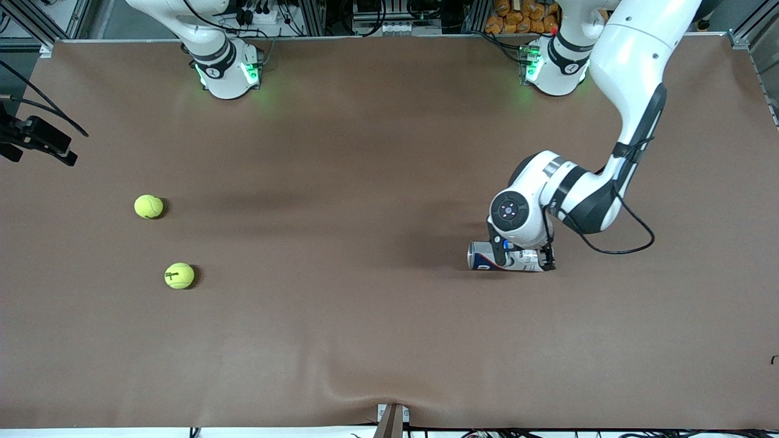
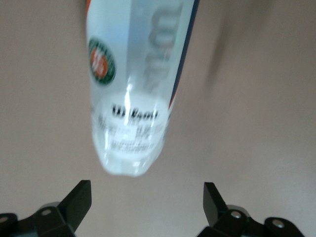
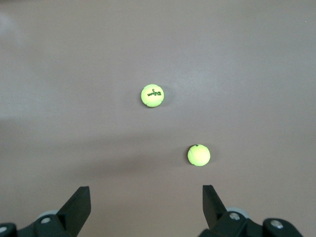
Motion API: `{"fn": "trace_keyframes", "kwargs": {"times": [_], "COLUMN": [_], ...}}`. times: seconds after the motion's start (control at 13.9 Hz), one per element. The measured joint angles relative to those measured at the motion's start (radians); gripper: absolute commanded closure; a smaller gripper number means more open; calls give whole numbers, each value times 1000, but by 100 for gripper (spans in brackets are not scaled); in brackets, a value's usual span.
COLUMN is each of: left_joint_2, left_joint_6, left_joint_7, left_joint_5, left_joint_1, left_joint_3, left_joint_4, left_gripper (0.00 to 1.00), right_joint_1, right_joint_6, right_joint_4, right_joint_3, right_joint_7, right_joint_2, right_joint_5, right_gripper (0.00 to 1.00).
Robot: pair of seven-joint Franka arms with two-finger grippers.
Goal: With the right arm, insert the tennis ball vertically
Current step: 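Close the left gripper around the tube's closed end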
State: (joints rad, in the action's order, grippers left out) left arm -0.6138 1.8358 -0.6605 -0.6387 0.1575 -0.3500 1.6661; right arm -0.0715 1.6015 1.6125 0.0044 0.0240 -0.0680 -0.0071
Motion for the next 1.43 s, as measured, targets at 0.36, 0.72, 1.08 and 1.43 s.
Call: {"fn": "trace_keyframes", "kwargs": {"times": [0.36,0.72,1.08,1.43], "left_joint_2": [-51,-77,-90,-100], "left_joint_6": [-1,-1,-2,-2], "left_joint_7": [52,52,52,52], "left_joint_5": [0,-36,-52,-90], "left_joint_1": [51,54,62,63], "left_joint_3": [4,9,13,14], "left_joint_4": [-42,-59,-61,-63], "left_gripper": [0,0,0,0], "right_joint_1": [0,0,0,0], "right_joint_6": [-1,-1,-2,-2], "right_joint_4": [0,0,0,0], "right_joint_3": [0,0,-1,-1], "right_joint_7": [0,0,0,0], "right_joint_2": [0,0,0,0], "right_joint_5": [0,0,0,0], "right_gripper": [0,0,0,0]}}
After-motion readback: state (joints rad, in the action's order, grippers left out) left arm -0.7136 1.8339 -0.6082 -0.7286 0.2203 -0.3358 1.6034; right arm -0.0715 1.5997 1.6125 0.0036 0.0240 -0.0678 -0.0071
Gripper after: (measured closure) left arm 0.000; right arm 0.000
